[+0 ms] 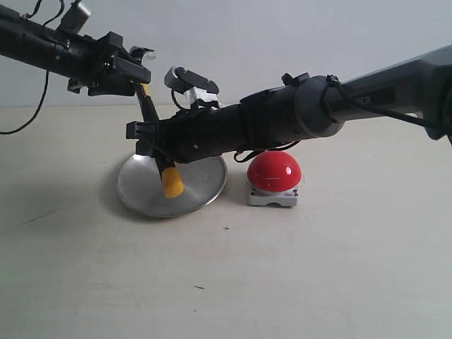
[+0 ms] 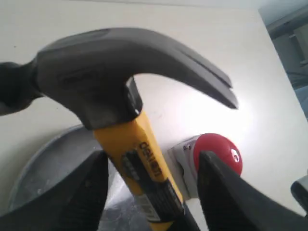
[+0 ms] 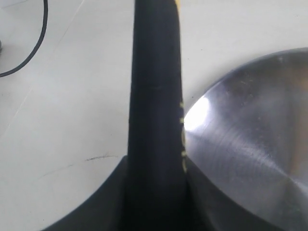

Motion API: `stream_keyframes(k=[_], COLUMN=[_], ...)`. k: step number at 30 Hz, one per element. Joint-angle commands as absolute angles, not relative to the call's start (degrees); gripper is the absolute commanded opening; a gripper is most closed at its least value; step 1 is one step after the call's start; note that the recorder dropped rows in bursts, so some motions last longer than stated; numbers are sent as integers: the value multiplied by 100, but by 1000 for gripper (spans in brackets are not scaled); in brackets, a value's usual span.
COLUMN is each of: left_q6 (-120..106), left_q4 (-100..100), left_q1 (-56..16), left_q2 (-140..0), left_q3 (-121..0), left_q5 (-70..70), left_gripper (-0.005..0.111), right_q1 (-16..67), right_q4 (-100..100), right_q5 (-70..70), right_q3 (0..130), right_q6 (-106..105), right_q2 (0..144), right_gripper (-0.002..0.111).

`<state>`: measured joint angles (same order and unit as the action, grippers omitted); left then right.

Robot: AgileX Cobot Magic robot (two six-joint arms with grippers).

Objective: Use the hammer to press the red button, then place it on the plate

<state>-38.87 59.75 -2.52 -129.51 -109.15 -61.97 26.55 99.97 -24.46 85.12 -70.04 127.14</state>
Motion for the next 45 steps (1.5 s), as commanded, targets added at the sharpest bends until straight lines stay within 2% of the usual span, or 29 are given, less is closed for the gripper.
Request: stream_keyframes(k=[1, 12, 17, 18, 19, 20, 26, 29, 32, 35, 37, 42, 45], left_q6=[-3699, -3675, -3675, -3675, -3686, -3675, -3723, -3855, -4115, -4697, -5963, -8377, -8701], left_q4=[5803, 5906, 5932, 5932, 5891, 5839, 5681, 5762, 5802, 6329, 7514, 9995, 9995], left_q1=[-88, 346, 704, 763, 864, 892, 934, 970, 997, 997, 935, 937, 937], left_q2=[-12872, -12861, -12850, -12840, -12814, -12790, -12441, -12030, -11515, -10783, -9844, -8204, -7322], left_q3=[-10951, -10951, -10951, -10951, -10951, -10951, -10809, -10161, -9375, -8297, -6966, -5007, -4173], left_q5=[-6589, -6880, -6996, -6996, -6996, -6996, -6996, -6819, -6084, -5111, -4147, -3479, -3181], left_gripper=[55, 52, 33, 26, 12, 3, 0, 0, 0, 0, 0, 0, 0], right_q1=[2660, 2660, 2649, 2649, 2649, 2649, 2530, 2416, 2242, 2052, 1914, 1853, 1853], right_q4=[9995, 9995, 9846, 9667, 9041, 8735, 6416, 4768, 4082, 3969, 3838, 3698, 3720], right_q5=[-2482, -2231, -2094, -2004, -1778, -1703, -1741, -1705, -1647, -1576, -1503, -1220, -1220], right_q3=[8671, 8775, 8775, 8775, 8775, 8775, 8736, 8419, 7949, 7425, 6859, 5864, 5460], right_q6=[-7182, -7182, -7015, -6873, -6467, -6151, -4422, -3184, -2675, -2682, -2695, -2675, -2675], right_q2=[12650, 12625, 12522, 12474, 12367, 12313, 11707, 11180, 10697, 10138, 9489, 8523, 8165], right_gripper=[0, 0, 0, 0, 0, 0, 0, 0, 0, 0, 0, 0, 0])
